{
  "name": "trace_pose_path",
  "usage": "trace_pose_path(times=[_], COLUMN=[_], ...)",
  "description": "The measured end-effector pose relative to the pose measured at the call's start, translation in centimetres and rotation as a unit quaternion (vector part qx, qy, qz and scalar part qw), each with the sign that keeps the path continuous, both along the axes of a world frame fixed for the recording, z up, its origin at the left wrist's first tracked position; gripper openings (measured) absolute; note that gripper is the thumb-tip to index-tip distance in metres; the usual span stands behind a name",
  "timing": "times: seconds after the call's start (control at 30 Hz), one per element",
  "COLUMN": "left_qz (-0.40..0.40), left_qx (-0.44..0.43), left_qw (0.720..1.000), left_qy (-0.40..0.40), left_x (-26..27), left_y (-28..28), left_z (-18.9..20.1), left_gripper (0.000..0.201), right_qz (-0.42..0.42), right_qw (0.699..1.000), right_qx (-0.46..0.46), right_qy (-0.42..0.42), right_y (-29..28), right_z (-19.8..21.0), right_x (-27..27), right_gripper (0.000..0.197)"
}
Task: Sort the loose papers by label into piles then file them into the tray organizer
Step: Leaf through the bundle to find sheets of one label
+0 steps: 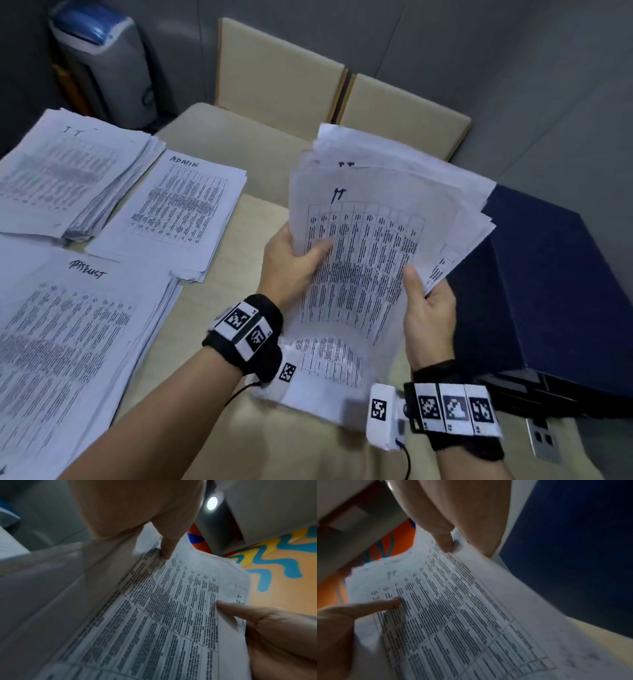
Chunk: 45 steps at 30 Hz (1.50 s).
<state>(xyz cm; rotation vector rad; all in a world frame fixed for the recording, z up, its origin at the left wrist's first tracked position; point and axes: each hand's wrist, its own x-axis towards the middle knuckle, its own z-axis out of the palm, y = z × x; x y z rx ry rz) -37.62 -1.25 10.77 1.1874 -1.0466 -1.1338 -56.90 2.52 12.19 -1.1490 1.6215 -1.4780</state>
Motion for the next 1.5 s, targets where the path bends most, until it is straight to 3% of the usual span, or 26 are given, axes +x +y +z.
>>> trace_pose_path(times=[0.1, 0.2, 0.3, 0.4, 0.47, 0.6, 0.7, 0.77, 0.83, 1.0, 1.1, 1.23, 1.37, 1.5], left_qz=[0.005, 0.004, -0.015, -0.057, -0.063, -0.018, 0.040, 0.085, 0.120, 0.185, 0.228, 0.283, 0.298, 0.272], left_qx=[-0.048, -0.046, 0.074, 0.199, 0.196, 0.160, 0.132, 0.124, 0.124, 0.117, 0.144, 0.198, 0.220, 0.213], left_qw=[0.999, 0.999, 0.997, 0.971, 0.961, 0.971, 0.979, 0.979, 0.976, 0.969, 0.955, 0.931, 0.921, 0.929], left_qy=[0.011, 0.015, -0.012, -0.122, -0.184, -0.178, -0.150, -0.140, -0.134, -0.116, -0.121, -0.119, -0.121, -0.135], left_x=[0.2, 0.5, 1.3, 2.1, 2.4, 3.8, 6.1, 8.0, 10.3, 18.2, 24.8, 35.1, 44.4, 51.0], left_y=[1.1, 2.7, 4.1, 5.1, 5.6, 7.4, 8.3, 8.6, 9.5, 12.6, 15.2, 18.7, 18.8, 12.8], left_z=[2.1, 1.8, -2.2, -6.6, -8.7, -7.9, -7.3, -6.6, -5.6, -3.9, -3.3, -4.2, -4.3, -5.0], left_gripper=[0.038, 0.055, 0.060, 0.044, 0.035, 0.066, 0.050, 0.050, 0.044, 0.017, 0.012, 0.017, 0.010, 0.008], right_qz=[0.013, 0.044, 0.077, 0.116, 0.104, 0.097, 0.130, 0.171, 0.195, 0.240, 0.261, 0.286, 0.290, 0.264], right_qw=[0.999, 0.997, 0.990, 0.978, 0.978, 0.987, 0.987, 0.983, 0.979, 0.955, 0.929, 0.882, 0.868, 0.855], right_qx=[-0.019, -0.001, 0.081, 0.167, 0.177, 0.124, 0.084, 0.052, 0.052, 0.156, 0.250, 0.374, 0.373, 0.390], right_qy=[-0.032, -0.062, -0.085, -0.054, -0.032, -0.020, -0.050, -0.032, -0.025, -0.076, -0.077, -0.014, 0.156, 0.219], right_y=[1.2, 2.5, 4.1, 4.8, 4.3, 2.6, 1.9, 1.4, 0.9, 0.1, 0.1, 1.5, 2.6, 3.5], right_z=[1.3, -0.1, -3.3, -5.6, -6.1, -5.8, -4.5, -3.7, -3.7, -5.8, -8.8, -14.4, -16.7, -16.4], right_x=[0.3, -0.2, -1.1, -0.7, -0.3, 1.3, 3.8, 6.0, 8.2, 13.3, 16.6, 20.6, 23.8, 26.3], right_gripper=[0.011, 0.034, 0.041, 0.047, 0.029, 0.006, 0.026, 0.043, 0.047, 0.043, 0.035, 0.026, 0.027, 0.052])
